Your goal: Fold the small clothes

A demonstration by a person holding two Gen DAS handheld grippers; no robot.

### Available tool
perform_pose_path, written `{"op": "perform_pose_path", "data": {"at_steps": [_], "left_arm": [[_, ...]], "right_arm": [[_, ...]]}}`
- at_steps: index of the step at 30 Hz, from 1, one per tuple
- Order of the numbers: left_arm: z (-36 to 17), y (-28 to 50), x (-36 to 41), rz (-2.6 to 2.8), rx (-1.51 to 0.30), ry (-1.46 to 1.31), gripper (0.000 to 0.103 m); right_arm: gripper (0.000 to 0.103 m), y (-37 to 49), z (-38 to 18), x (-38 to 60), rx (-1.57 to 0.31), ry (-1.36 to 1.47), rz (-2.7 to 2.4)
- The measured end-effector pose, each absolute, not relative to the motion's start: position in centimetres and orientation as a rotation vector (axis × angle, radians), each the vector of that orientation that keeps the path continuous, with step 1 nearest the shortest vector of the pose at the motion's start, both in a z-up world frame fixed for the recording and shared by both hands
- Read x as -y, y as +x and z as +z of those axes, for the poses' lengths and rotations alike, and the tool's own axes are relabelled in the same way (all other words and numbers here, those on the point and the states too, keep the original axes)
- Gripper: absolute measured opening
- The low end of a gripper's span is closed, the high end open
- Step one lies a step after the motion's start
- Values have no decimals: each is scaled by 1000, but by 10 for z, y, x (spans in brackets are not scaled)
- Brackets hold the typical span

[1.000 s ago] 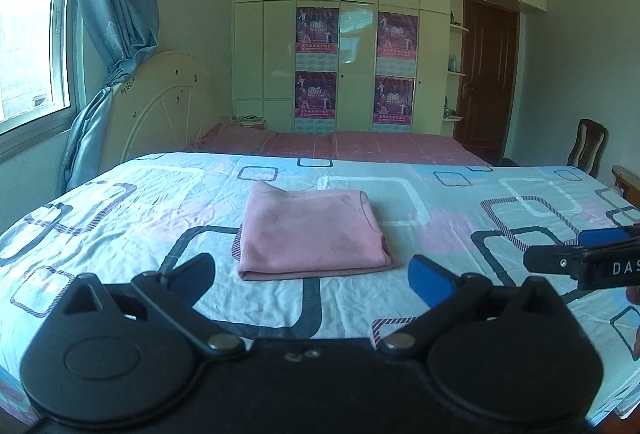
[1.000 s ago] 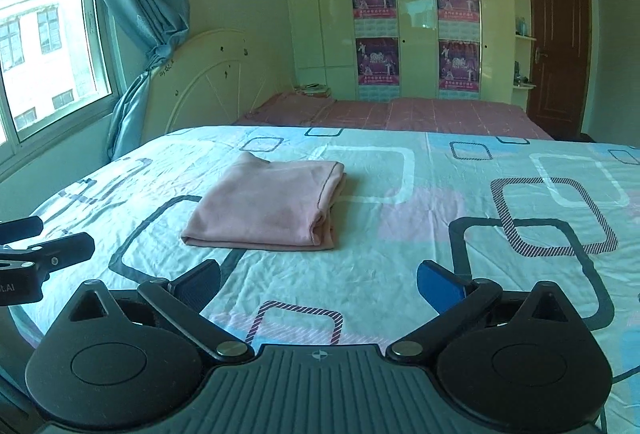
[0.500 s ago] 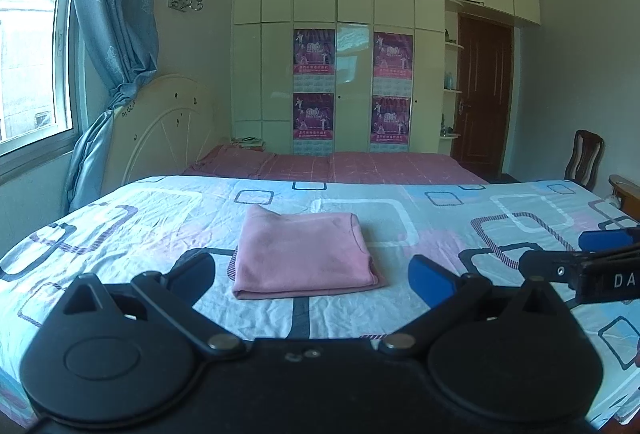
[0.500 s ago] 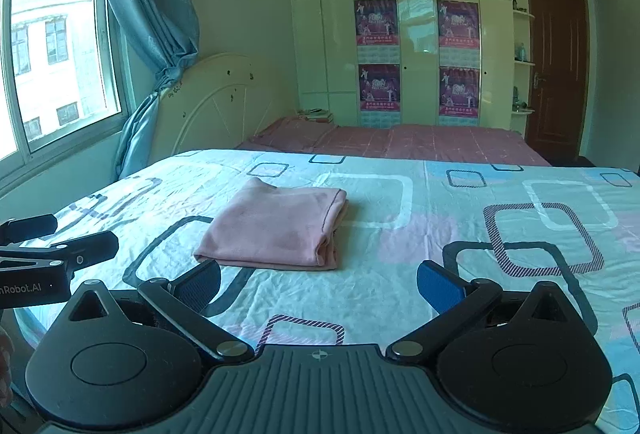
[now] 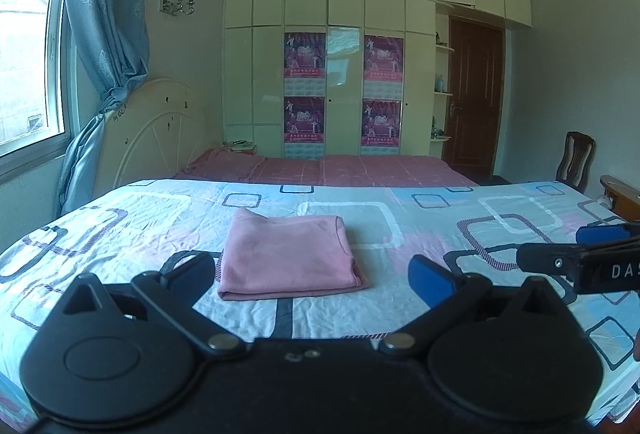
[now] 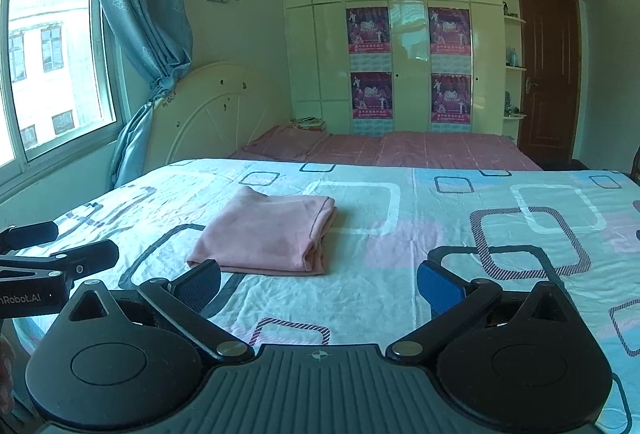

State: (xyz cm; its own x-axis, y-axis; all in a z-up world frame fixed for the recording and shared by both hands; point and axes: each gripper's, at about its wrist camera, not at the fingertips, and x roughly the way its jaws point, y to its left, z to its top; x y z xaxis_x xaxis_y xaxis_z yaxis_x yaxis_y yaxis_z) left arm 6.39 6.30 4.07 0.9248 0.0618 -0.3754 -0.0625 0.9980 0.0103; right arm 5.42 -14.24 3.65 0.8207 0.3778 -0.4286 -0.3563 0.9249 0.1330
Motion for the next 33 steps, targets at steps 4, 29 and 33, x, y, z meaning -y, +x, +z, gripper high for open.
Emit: {"op": "perform_pose_path", "data": {"at_steps": [4,29,33], "left_arm": [[40,64,-62,62,-389,-10,103],[39,70,-67,71,-404,-5,103],[39,70,-67,73,-404,-3,103]], "right_arm": [[103,55,37,145,-467,46,387],[103,61,38,146,-483,37,386],[103,64,39,143,-487,33,388]]}}
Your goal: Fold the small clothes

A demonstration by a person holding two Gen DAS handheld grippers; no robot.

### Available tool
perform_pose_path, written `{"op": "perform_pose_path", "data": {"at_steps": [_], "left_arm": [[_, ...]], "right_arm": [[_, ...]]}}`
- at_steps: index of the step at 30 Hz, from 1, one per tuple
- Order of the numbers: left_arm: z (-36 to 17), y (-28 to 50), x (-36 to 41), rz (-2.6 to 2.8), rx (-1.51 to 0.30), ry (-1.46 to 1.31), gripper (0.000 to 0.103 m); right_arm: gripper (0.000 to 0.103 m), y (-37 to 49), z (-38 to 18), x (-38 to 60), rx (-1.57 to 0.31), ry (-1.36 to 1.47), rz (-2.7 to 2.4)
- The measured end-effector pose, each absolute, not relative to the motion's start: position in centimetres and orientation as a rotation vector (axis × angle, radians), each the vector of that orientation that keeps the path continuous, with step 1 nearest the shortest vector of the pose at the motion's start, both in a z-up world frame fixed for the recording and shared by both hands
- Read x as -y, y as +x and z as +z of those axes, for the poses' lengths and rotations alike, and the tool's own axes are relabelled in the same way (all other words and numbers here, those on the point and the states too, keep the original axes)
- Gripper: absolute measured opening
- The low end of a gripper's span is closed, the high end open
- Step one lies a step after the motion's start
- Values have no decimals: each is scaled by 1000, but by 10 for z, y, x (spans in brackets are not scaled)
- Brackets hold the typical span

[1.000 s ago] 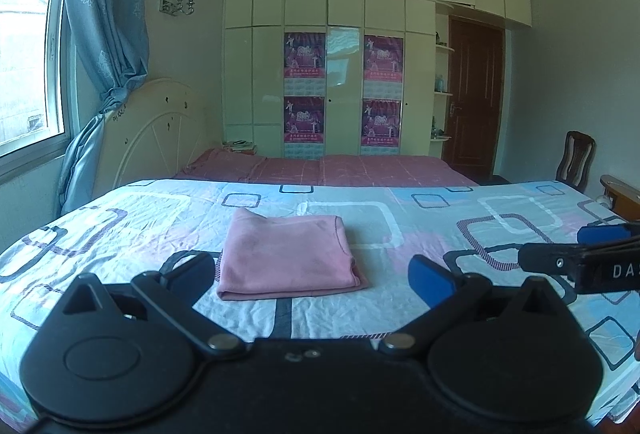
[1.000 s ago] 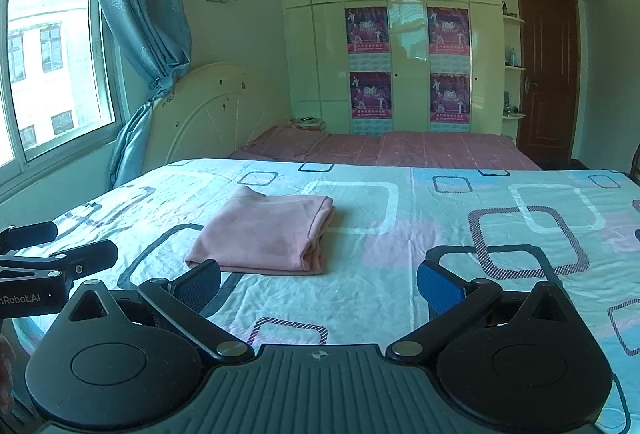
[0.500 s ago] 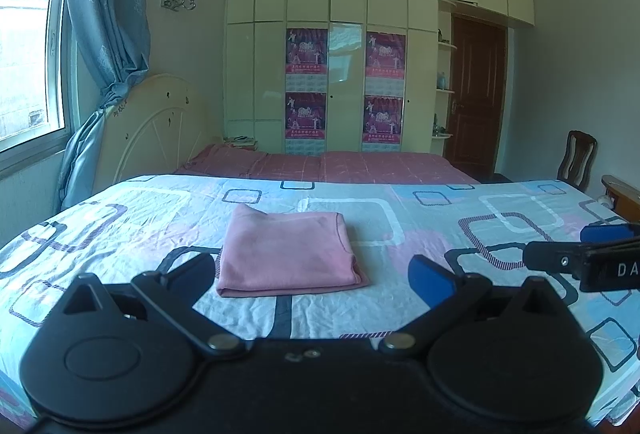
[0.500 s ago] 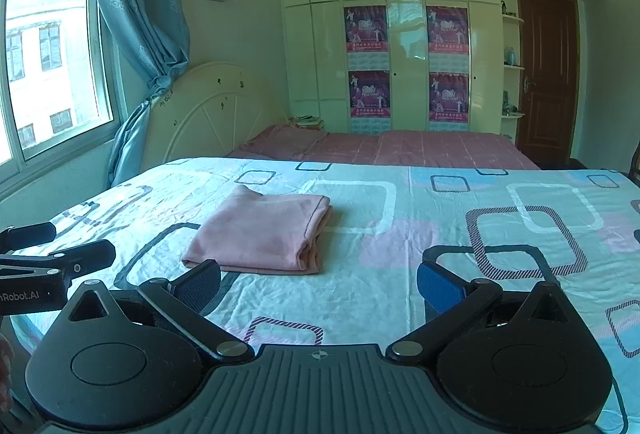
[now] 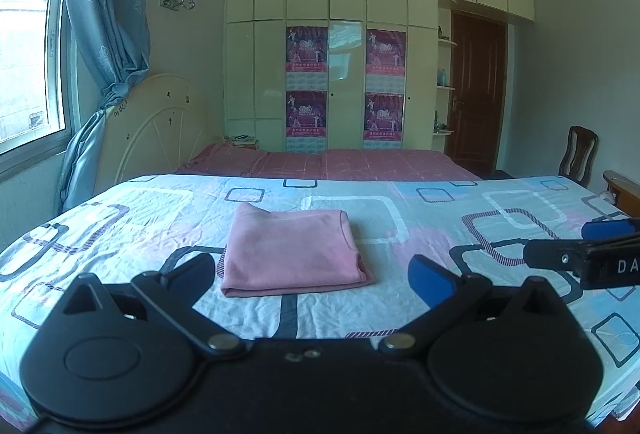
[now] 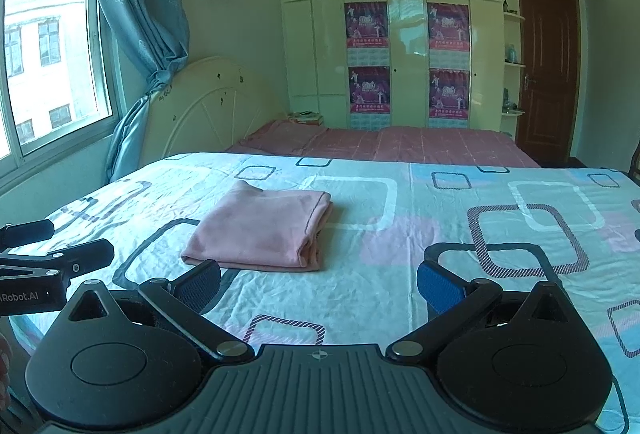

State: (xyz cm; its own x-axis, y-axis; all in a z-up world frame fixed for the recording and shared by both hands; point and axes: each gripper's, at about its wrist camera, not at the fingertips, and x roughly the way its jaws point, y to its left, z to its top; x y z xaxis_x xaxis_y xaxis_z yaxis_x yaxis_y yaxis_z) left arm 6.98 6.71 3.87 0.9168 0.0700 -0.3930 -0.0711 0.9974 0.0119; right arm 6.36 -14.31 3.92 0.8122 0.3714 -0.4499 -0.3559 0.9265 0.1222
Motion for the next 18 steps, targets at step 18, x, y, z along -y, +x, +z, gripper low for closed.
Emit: {"op": "perform_pose_path", "data": {"at_steps": [18], "left_arm": [[38,73,-70,77,-405,-4,103]], "right_arm": [[103,72,37,144,-499,34,393]]}}
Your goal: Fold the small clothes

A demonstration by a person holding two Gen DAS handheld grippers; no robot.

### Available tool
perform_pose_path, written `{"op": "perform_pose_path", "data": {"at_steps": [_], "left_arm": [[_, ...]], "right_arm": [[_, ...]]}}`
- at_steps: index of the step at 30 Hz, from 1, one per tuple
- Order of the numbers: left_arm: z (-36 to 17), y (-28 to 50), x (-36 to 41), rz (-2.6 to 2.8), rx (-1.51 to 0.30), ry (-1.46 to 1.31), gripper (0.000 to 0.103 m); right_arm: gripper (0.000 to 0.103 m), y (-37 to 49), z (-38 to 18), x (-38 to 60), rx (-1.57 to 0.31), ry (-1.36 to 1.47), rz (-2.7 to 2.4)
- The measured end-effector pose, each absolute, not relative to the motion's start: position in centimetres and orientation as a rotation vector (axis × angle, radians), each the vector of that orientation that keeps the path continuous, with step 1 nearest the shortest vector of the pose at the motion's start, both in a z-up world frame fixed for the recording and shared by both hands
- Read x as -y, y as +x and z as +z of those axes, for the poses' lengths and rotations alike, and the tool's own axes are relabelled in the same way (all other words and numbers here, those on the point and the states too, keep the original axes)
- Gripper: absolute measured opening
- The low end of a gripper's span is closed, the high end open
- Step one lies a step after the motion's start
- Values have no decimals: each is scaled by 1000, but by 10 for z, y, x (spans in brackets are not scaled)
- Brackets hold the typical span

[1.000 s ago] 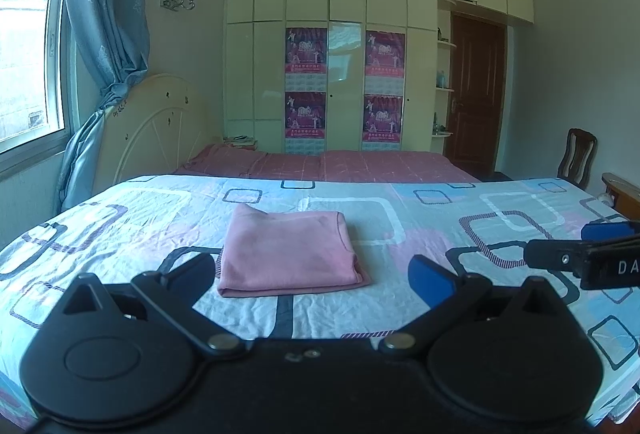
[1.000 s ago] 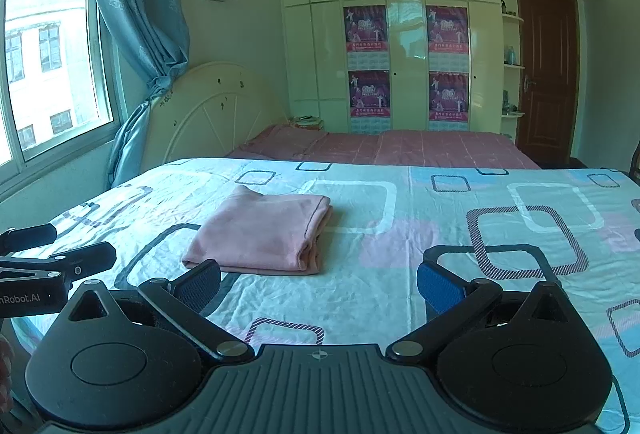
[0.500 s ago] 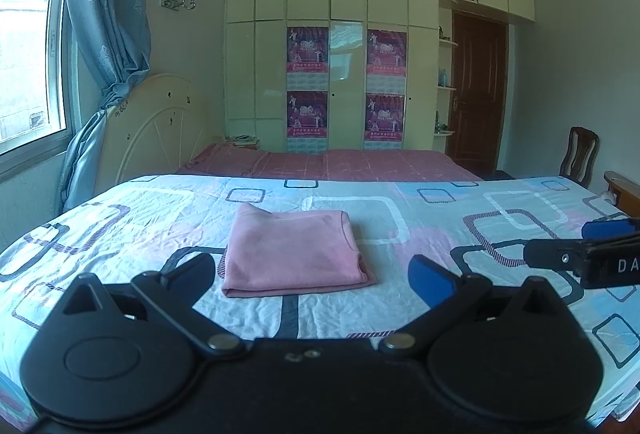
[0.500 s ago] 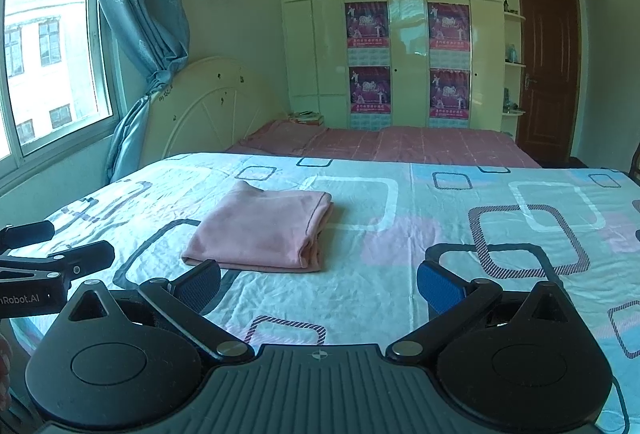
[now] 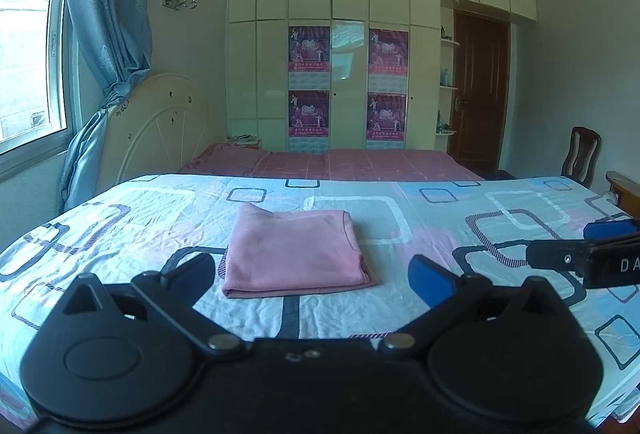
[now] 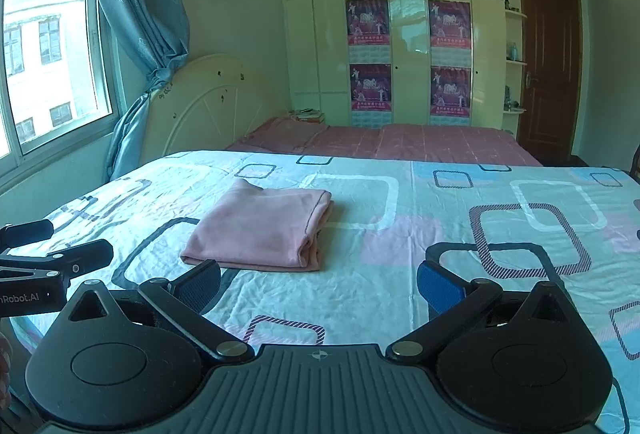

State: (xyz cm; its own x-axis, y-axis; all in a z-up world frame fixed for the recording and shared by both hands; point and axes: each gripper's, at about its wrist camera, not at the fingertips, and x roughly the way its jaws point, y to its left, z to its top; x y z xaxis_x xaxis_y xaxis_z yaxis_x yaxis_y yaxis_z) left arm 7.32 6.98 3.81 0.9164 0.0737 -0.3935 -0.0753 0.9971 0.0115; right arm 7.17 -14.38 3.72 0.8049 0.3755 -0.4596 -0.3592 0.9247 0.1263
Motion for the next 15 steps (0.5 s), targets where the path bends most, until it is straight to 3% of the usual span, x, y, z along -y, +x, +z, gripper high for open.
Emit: {"op": "perform_pose_path", "data": {"at_steps": [15], "left_arm": [[37,78,-71,82,-410,-5,103]], "right_arm": [[103,75,35,145,-505,37,387]]}}
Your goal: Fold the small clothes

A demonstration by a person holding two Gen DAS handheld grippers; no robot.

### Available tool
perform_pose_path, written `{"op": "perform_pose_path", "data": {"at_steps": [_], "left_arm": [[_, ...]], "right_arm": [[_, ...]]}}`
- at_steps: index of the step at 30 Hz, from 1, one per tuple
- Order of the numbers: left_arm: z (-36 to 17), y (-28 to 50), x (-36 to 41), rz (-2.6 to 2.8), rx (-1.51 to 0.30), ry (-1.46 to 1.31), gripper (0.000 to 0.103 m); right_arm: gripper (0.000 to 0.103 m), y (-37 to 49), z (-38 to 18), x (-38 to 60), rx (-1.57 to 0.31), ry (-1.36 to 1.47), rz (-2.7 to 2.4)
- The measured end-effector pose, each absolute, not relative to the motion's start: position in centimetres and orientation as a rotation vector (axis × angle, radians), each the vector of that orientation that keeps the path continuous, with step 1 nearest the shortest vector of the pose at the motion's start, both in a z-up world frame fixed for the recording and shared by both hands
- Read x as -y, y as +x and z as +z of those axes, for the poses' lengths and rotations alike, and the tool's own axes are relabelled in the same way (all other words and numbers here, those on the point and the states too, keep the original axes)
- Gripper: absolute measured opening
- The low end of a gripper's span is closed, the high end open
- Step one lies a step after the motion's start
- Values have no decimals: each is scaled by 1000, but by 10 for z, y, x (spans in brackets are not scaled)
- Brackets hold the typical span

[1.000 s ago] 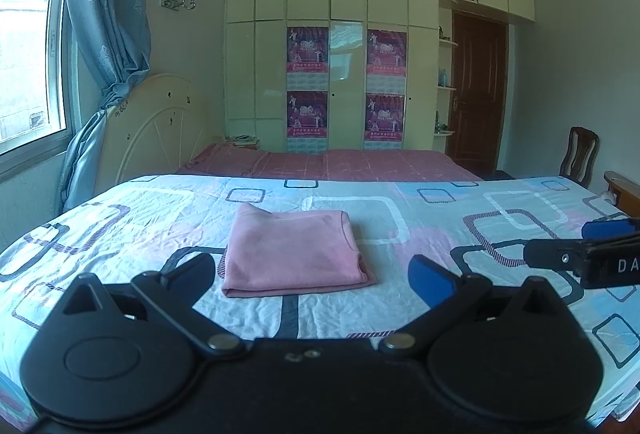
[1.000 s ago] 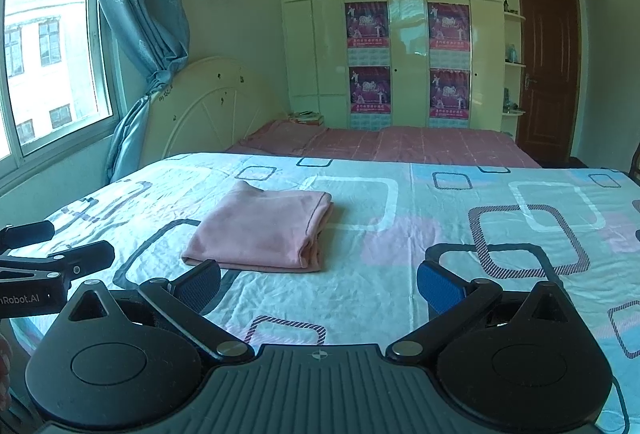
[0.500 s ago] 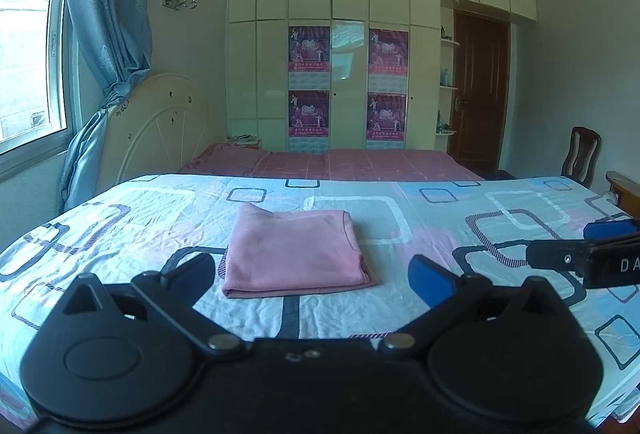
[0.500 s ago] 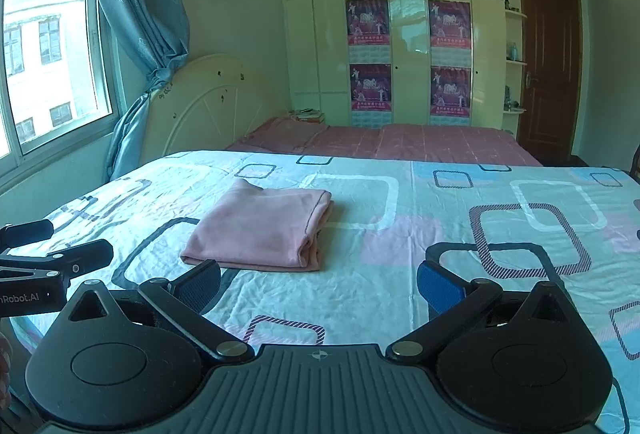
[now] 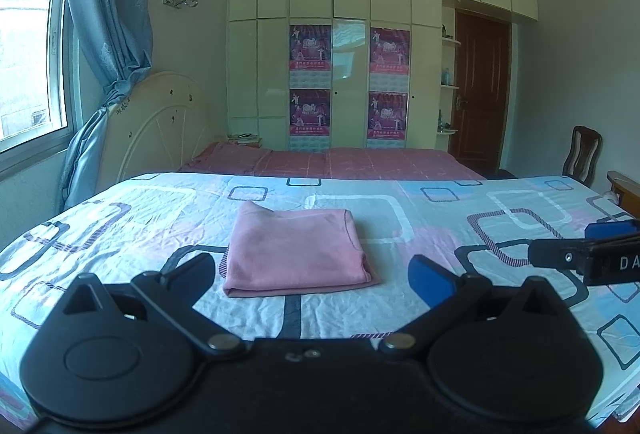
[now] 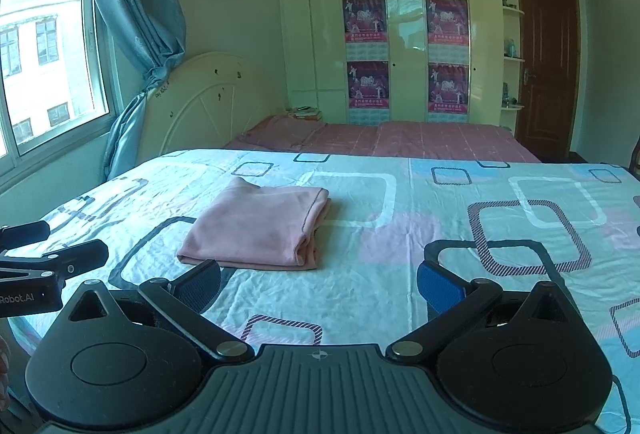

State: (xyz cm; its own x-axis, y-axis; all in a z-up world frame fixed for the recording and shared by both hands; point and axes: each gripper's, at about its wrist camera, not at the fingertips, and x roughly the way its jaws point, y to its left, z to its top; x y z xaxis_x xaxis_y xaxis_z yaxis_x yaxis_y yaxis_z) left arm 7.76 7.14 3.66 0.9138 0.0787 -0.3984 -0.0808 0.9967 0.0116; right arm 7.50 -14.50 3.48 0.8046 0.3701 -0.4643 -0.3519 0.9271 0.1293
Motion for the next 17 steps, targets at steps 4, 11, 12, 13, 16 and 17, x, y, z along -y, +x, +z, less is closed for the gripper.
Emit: {"op": "perform_pose_path", "data": {"at_steps": [4,11,12,13,16,17], "left_arm": [[36,78,-73,85,-409,-8,103],[35,77,-73,72,-409,-10,103],[35,77,-73,73,-410,-11,103],[35,77,-73,73,-410,-11,103],[33,78,-73,70,-419,-19,103],[33,78,-73,73,-422,-20,103]], "right_arm": [[103,76,34,143,-508,35,392],[103,76,31,136,-513,25,407],[103,77,30,136,-515,25,407],[103,77,30,136,-516,26,407],[103,78,30,137,-515,26,407],[103,78,30,136,-517,27,407]]}}
